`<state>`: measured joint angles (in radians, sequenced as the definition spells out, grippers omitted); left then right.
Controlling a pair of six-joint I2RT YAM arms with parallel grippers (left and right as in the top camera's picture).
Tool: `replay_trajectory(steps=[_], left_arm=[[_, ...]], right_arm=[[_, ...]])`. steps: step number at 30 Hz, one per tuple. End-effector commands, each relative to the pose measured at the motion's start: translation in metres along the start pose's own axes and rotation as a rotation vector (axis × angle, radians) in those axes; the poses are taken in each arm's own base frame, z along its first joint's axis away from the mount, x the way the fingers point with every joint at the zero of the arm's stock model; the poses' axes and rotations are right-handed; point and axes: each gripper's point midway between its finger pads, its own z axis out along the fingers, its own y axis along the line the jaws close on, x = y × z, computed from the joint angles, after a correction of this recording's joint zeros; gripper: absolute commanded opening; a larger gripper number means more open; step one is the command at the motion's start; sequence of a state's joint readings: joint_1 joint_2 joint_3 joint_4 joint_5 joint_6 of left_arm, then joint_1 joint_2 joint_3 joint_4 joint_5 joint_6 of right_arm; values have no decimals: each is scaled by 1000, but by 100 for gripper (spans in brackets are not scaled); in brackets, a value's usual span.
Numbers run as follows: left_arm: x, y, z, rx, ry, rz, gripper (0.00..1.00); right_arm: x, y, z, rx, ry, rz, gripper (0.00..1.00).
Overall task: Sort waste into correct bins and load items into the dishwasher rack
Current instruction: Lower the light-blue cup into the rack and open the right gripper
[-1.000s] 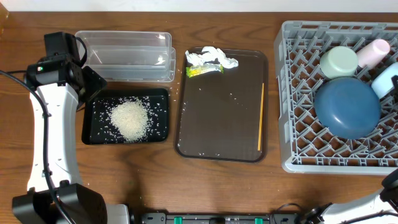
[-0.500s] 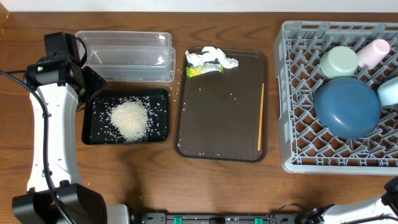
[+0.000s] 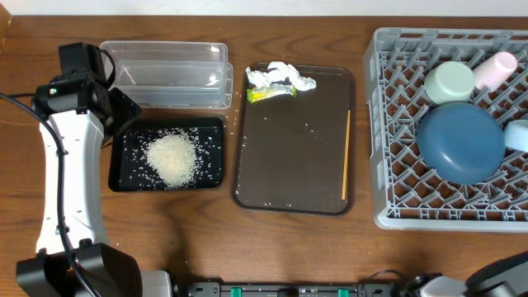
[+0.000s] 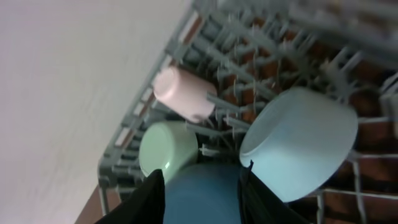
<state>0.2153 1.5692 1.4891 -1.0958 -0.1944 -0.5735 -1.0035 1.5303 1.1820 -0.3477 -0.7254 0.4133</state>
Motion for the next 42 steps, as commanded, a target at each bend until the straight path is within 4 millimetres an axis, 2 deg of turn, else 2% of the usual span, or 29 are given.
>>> replay_trajectory(steps=[1,5,7,10,12,15,19,22,25,27,35,37,42], left_arm=[[-7,1,-4,-6,-21,-15,97],[-7,1,-3,-6,-20,-15,98],[-7,1,-4,-6,-21,-15,98],[-7,1,-3,-6,-20,-15,98],[-7,1,-4,-6,-21,-15,97],[-7,1,-3,-6,-20,-15,98],[-7,1,-3,-6,-20,-15,98],[-7,1,-3,-6,-20,-15,97],[-7,1,-3,-6,-20,-15,97],[-7,1,-4,-6,-21,-15,97],[-7,1,-4,-6,-21,-15,97],[-7,1,-3,-6,-20,-15,97],[-7,1,-3,-6,-20,-15,98]], right_arm=[[-8,12,-14,31,-59,-8,39],[-5,27,-10,43,-67,-48,38],[-2,23,0,114,-78,-65,29],[2,7,20,300,-118,-105,11],[7,2,34,368,-125,-139,4],[11,-5,57,448,-138,-218,5],[12,-31,66,588,-164,-239,9],[18,-43,73,610,-125,-268,8],[23,-51,76,634,-89,-308,6],[26,-60,71,682,-80,-303,2],[33,-74,61,734,-51,-243,1],[33,-74,61,726,-54,-231,1],[26,-55,59,664,-99,-192,1]])
